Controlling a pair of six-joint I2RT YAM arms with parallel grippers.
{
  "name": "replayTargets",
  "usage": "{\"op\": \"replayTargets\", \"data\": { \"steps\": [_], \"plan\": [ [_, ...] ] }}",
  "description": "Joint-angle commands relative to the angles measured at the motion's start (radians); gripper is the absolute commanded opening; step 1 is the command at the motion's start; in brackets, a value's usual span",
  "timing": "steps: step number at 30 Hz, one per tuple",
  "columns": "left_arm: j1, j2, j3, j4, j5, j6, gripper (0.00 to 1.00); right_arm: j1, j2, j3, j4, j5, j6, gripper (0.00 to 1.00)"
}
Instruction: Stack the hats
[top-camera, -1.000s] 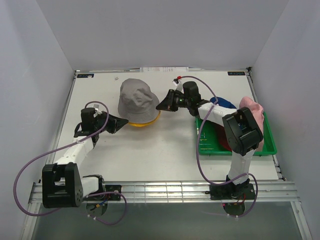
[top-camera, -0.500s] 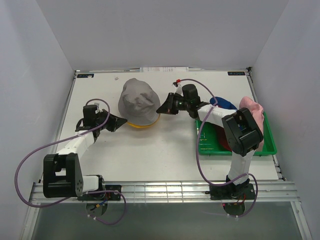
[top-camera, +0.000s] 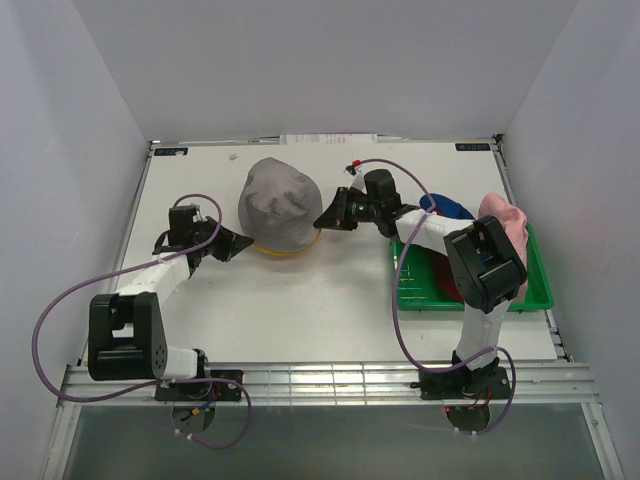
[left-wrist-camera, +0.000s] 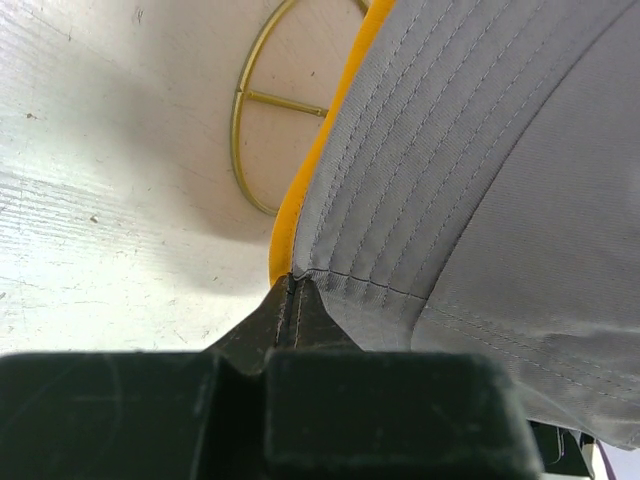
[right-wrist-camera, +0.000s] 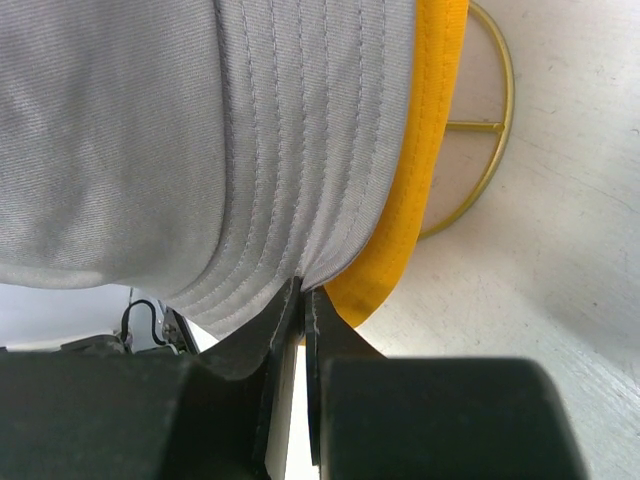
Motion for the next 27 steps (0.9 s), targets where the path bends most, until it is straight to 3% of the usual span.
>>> {"op": "replayTargets", "data": {
  "steps": [1, 15, 27],
  "plan": [
    [0.001, 0.011, 0.033, -0.068, -0.074, 0.047, 0.0, 0.005, -0.024, -0.02, -0.041, -0.001, -0.044, 0.09],
    [0.026, 0.031, 0.139, -0.14, -0.068, 0.127, 0.0, 0.005, -0.042, 0.007, -0.11, 0.013, -0.078, 0.2],
    [0.047, -0.006, 0.2, -0.192, -0.025, 0.188, 0.38, 0.005, -0.079, 0.079, -0.229, 0.055, -0.118, 0.34]
  ]
}}
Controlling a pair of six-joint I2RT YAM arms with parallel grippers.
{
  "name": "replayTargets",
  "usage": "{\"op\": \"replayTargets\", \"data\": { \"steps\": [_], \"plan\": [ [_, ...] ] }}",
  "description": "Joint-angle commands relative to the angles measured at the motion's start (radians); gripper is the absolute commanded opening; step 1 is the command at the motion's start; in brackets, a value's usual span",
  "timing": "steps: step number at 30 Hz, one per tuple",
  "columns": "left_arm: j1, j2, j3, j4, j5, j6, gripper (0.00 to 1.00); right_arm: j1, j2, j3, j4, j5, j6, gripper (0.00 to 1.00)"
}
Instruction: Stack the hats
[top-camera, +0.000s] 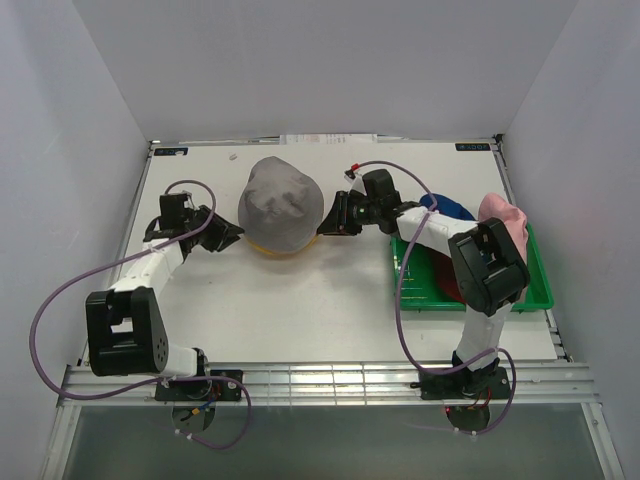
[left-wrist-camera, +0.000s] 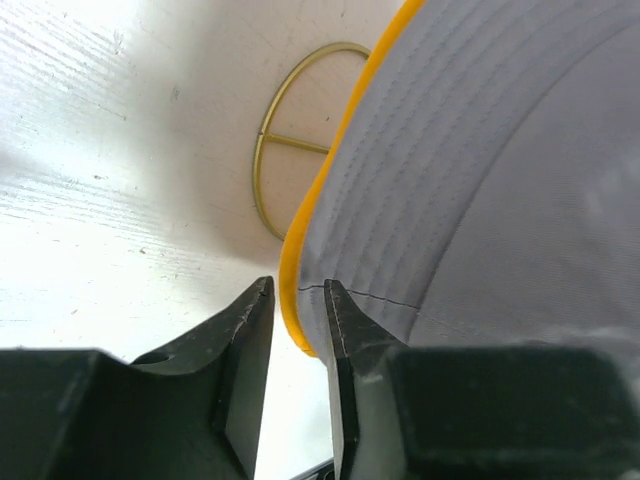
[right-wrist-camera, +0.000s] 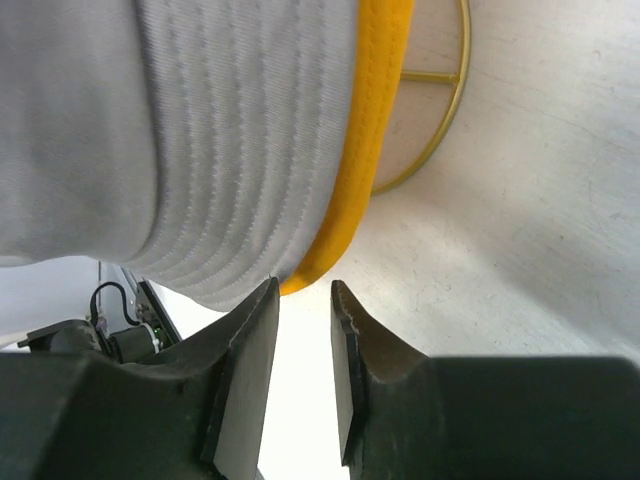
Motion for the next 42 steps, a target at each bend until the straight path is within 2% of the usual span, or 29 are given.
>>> {"op": "replayTargets", "data": {
  "steps": [1, 7, 13, 14, 17, 23, 25, 31, 36, 42],
  "plan": [
    [0.008, -0.041, 0.063, -0.035, 0.015, 0.054, 0.4, 0.005, -0.061, 0.065, -0.048, 0.028, -0.044, 0.35],
    [0.009, -0.082, 0.103, -0.095, 0.029, 0.126, 0.5, 0.005, -0.103, 0.109, -0.177, 0.084, -0.087, 0.39],
    [0.009, -0.15, 0.139, -0.147, 0.041, 0.183, 0.52, -0.017, -0.231, 0.169, -0.431, 0.225, -0.194, 0.46],
    [0.009, -0.158, 0.155, -0.161, 0.047, 0.195, 0.53, -0.026, -0.259, 0.174, -0.469, 0.308, -0.213, 0.51],
    [0.009, -0.199, 0.175, -0.169, 0.07, 0.21, 0.56, -0.048, -0.369, 0.209, -0.646, 0.519, -0.293, 0.6],
    [0.008, -0.239, 0.201, -0.169, 0.133, 0.227, 0.63, -0.071, -0.546, 0.243, -0.888, 0.861, -0.392, 0.66],
    [0.008, -0.25, 0.209, -0.166, 0.15, 0.229, 0.64, -0.074, -0.589, 0.238, -0.93, 0.92, -0.408, 0.68],
    [0.008, -0.26, 0.213, -0.163, 0.202, 0.232, 0.65, -0.091, -0.655, 0.199, -0.988, 0.971, -0.474, 0.75],
    [0.009, -0.267, 0.202, -0.164, 0.227, 0.242, 0.65, -0.109, -0.641, 0.165, -0.996, 1.009, -0.517, 0.82],
    [0.008, -0.277, 0.184, -0.167, 0.234, 0.247, 0.65, -0.12, -0.612, 0.126, -1.002, 0.994, -0.531, 0.82]
  ]
}}
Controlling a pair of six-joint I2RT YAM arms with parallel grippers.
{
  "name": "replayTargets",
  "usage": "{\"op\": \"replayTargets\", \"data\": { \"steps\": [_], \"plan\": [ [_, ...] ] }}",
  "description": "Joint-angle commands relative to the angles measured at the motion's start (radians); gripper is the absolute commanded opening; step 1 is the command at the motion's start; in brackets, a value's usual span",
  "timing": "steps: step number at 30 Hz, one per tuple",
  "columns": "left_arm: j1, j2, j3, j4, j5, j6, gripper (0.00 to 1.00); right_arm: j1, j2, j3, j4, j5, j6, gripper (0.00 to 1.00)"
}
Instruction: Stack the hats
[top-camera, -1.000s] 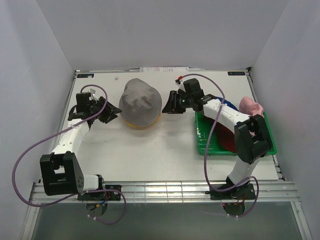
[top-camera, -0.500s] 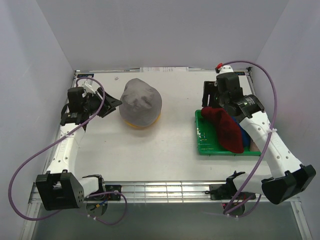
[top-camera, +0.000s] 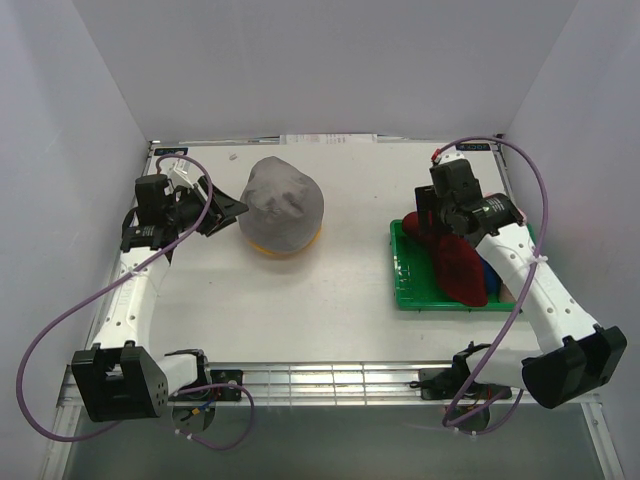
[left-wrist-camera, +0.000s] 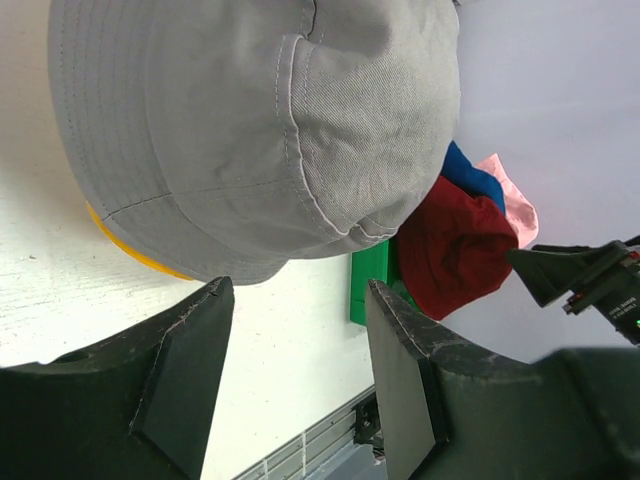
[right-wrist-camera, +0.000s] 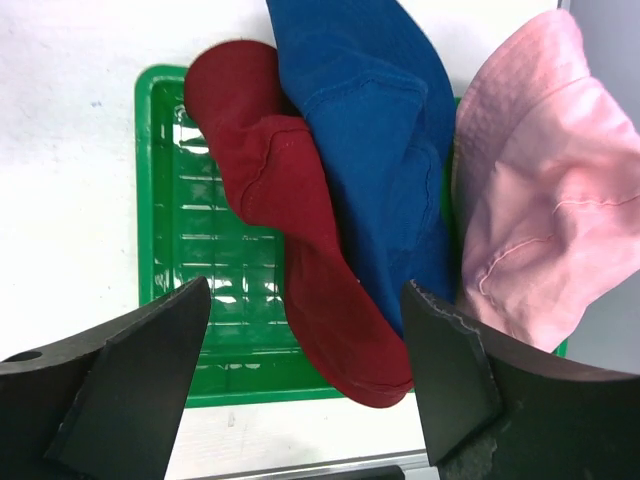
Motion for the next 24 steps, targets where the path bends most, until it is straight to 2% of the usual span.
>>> {"op": "replayTargets", "data": {
  "steps": [1, 9, 13, 15, 18, 19, 22, 24],
  "plan": [
    [0.004, -0.046, 0.001, -0.001, 0.027, 0.021, 0.65, -0.006, 0.011, -0.025, -0.003, 0.024, -0.024, 0.82],
    [0.004, -0.057, -0.03, 0.014, 0.028, 0.006, 0.65, -0.012, 0.06, -0.049, 0.008, -0.007, -0.029, 0.77],
    [0.004, -0.057, -0.034, 0.014, 0.027, 0.006, 0.65, -0.018, 0.078, -0.054, 0.008, -0.013, -0.032, 0.69],
    [0.004, -0.058, -0.036, 0.013, 0.025, 0.007, 0.65, -0.021, 0.082, -0.063, 0.009, -0.022, -0.032, 0.62],
    [0.004, -0.057, -0.042, 0.013, 0.022, 0.006, 0.65, -0.023, 0.078, -0.066, 0.015, -0.033, -0.029, 0.43],
    [0.004, -0.058, -0.044, 0.014, 0.021, 0.006, 0.65, -0.026, 0.077, -0.065, 0.014, -0.032, -0.029, 0.31],
    [0.004, -0.061, -0.045, 0.013, 0.019, 0.004, 0.65, -0.027, 0.066, -0.039, 0.012, -0.064, -0.032, 0.13],
    [0.004, -0.064, -0.045, 0.013, 0.019, 0.004, 0.65, -0.032, 0.056, -0.011, 0.005, -0.12, -0.035, 0.08]
  ]
}}
